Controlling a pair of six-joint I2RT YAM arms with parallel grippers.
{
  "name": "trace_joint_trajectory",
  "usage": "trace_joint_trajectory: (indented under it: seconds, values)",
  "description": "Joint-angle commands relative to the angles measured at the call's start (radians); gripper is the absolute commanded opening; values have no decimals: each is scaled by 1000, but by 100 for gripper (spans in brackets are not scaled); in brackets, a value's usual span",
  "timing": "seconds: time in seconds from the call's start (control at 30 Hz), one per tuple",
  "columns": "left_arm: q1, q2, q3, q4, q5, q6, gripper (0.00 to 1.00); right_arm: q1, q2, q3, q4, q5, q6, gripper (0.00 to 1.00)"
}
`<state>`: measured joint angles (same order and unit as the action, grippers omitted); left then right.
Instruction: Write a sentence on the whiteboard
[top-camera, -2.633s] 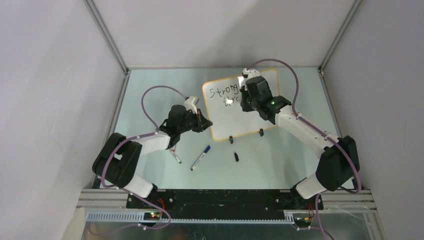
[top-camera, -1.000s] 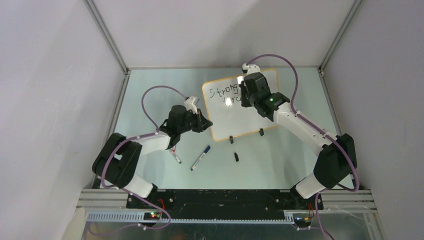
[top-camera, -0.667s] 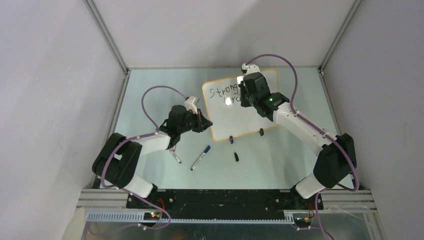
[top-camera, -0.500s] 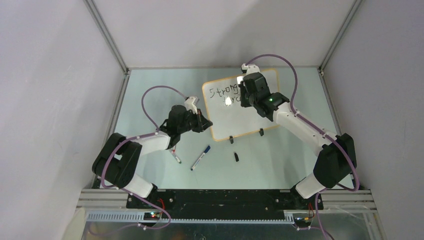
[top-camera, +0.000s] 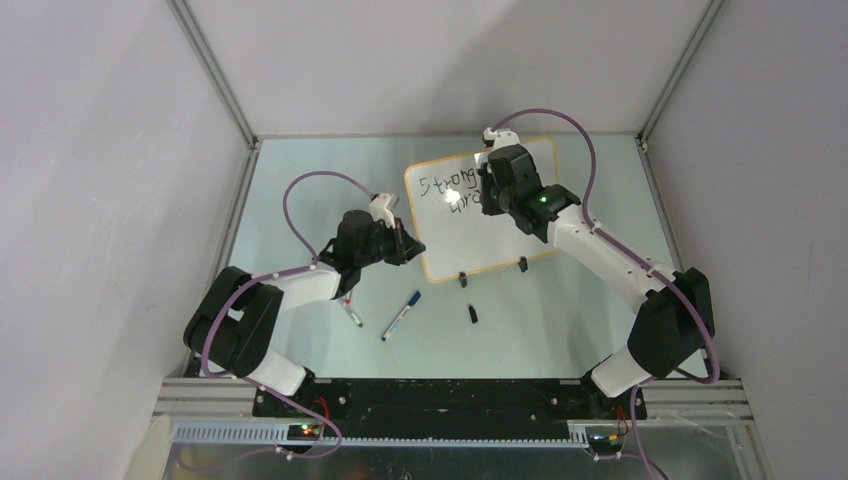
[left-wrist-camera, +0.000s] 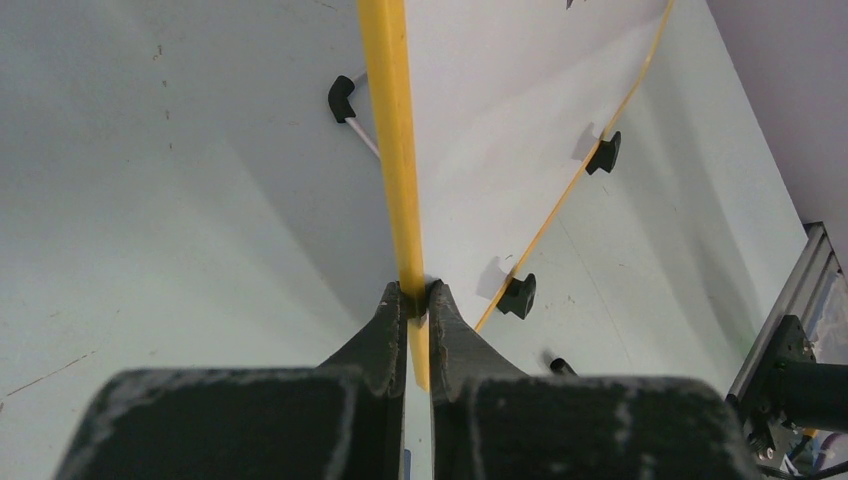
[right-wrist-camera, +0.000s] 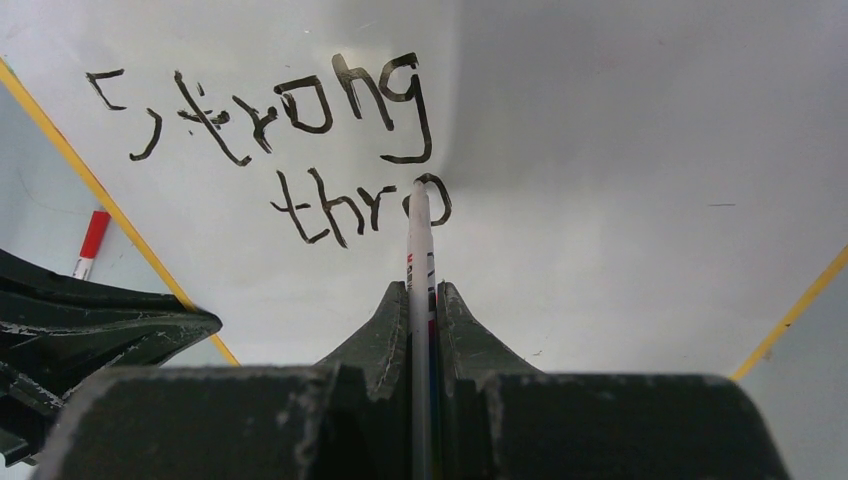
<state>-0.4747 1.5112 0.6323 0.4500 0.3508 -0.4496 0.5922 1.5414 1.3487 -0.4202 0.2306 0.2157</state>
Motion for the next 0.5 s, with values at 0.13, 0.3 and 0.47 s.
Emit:
trace_joint_trajectory:
  seconds: [0.13,0.3,0.47]
  values:
    - [-13,-20,24,-36,-23,54,0,-17,-40,37,-4,5,-6,0]
    - [-13,-18,23,-36,-23,55,0,-27,-41,38,-9,13,-5,0]
    - [-13,-19,24,-36,-23,55,0,-35,-53,37,-8,-19,-3,0]
